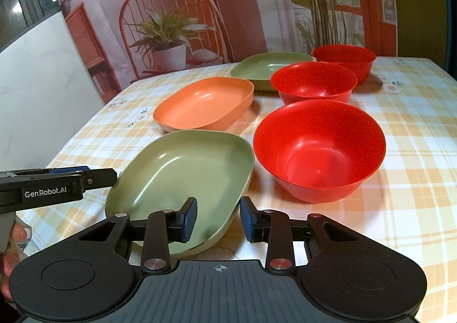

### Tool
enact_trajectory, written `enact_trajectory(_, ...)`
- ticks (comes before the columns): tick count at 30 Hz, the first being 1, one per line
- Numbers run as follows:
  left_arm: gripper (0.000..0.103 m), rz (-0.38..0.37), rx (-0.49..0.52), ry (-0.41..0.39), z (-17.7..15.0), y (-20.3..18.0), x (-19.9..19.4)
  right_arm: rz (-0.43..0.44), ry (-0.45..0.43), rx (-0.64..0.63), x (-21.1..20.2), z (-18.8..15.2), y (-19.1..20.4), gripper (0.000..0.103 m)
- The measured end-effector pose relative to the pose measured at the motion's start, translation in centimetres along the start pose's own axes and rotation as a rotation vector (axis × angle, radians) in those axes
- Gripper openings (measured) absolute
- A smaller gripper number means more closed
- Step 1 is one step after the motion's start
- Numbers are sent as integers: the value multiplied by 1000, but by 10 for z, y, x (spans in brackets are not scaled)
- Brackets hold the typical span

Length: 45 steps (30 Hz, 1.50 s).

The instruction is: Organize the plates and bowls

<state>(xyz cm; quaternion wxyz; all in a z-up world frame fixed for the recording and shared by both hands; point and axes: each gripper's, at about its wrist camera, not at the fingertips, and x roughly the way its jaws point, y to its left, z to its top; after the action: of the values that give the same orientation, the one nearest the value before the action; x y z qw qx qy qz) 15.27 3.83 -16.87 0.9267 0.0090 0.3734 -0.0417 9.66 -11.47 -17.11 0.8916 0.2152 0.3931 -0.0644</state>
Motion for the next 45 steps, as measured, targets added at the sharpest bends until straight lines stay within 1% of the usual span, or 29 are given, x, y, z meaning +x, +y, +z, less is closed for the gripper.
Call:
enact_trajectory(5, 51, -10, -4, 14, -1, 1, 4, -3, 18, 43, 5, -1, -9, 26)
enact_trajectory(9, 50, -16, -3, 20, -2, 0, 5, 2, 21, 52, 7, -2, -11, 25)
enact_trajectory(19, 40, -41, -28, 42, -4, 4, 10, 17, 20, 62, 9, -2, -12, 17)
enact_trajectory(25, 39, -60, -35, 71, -6, 2, 18, 19, 23, 67, 12, -2, -13, 17)
enact_trajectory(27, 35, -75, -39, 84, -6, 2, 22, 19, 23, 64, 13, -2, -12, 17)
enact_trajectory(29, 26, -88, -32, 84, -6, 1, 23, 22, 23, 64, 13, -2, -13, 16)
enact_trajectory(32, 22, -96, -21, 80, -6, -2, 24, 40, 19, 60, 11, -2, -12, 16)
enact_trajectory(35, 22, -94, -6, 74, -7, -4, 22, 37, 16, 46, 11, -2, -9, 16)
enact_trajectory(39, 20, -104, -20, 73, -7, 0, 22, 39, 28, 60, 13, -3, -11, 16)
enact_trajectory(40, 18, -102, -18, 70, -7, -1, 21, 36, 24, 59, 13, -3, -11, 16)
enact_trajectory(45, 18, -98, -9, 49, -7, -2, 17, 35, 6, 39, 9, -2, -9, 16)
